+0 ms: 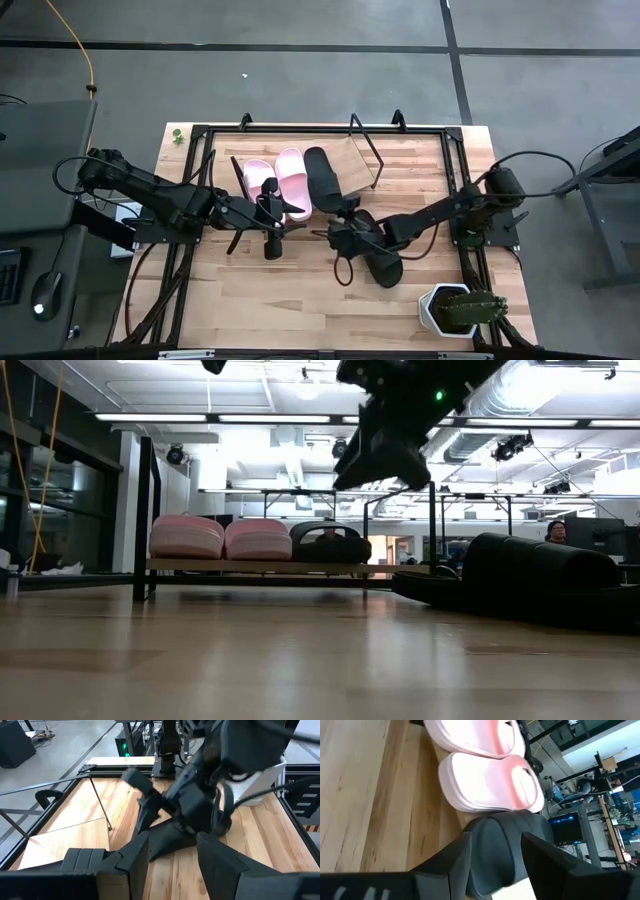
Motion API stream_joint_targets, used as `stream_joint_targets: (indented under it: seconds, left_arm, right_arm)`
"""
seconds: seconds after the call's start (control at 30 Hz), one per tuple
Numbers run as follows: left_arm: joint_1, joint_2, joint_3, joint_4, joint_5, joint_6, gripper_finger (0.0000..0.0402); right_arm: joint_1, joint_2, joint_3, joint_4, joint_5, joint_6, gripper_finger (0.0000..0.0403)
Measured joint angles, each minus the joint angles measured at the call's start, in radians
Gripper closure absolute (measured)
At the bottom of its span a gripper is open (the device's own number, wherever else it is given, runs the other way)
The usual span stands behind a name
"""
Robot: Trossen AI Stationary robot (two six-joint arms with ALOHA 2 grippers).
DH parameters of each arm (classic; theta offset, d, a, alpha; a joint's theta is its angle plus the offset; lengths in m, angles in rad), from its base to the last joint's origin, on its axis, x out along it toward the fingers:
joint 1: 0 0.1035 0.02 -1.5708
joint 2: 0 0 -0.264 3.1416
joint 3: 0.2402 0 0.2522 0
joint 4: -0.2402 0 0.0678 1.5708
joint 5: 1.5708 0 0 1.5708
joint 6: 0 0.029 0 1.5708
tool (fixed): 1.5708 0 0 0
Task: Pick and place slides into the shelf
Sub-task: Put the black slide on the shelf
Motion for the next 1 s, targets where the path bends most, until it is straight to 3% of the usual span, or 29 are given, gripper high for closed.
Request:
stream_joint_targets:
  seconds: [0.3,0.53,0.7,1.0]
  left_arm:
    - [0.0,0.0,0.0,0.002,-0.001,0.028,0.0252]
    - [0.0,0.0,0.0,0.004,-0.001,0.027,0.0252]
    - [0.0,0.0,0.0,0.004,-0.002,0.027,0.0252]
    - [0.0,0.0,0.0,0.007,-0.001,0.026,0.0252]
  right_arm:
    - [0.047,-0.164,0.001,-0.196,-0.036,0.179,0.024]
    - [0.091,-0.279,0.001,-0.37,-0.123,0.353,0.024]
    - [0.135,-0.306,0.001,-0.463,-0.197,0.449,0.024]
    - [0.22,-0.307,0.001,-0.49,-0.215,0.543,0.024]
